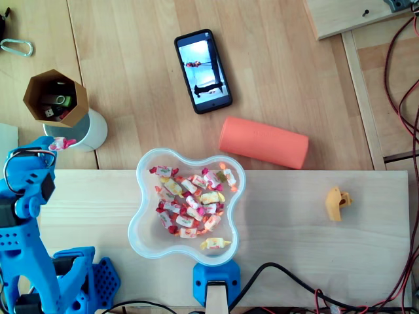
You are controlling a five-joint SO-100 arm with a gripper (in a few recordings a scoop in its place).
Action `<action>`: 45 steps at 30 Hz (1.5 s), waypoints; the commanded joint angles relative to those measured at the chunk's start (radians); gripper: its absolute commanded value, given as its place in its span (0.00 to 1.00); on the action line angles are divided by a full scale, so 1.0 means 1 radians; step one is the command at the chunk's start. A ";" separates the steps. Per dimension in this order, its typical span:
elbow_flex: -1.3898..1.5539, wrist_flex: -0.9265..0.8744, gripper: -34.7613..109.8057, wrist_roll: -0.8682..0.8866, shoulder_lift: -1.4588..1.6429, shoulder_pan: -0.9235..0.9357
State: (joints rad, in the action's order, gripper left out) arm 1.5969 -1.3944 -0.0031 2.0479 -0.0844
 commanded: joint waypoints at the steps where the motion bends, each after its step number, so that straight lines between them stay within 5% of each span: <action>1: 0.025 0.014 0.22 -0.040 0.046 -0.025; 34: 0.247 0.028 0.22 -0.086 0.256 -0.008; 45: 0.374 0.184 0.22 -0.103 0.261 0.104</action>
State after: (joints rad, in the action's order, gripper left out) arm 1.9574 -1.2487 -0.0997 2.2810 -0.0184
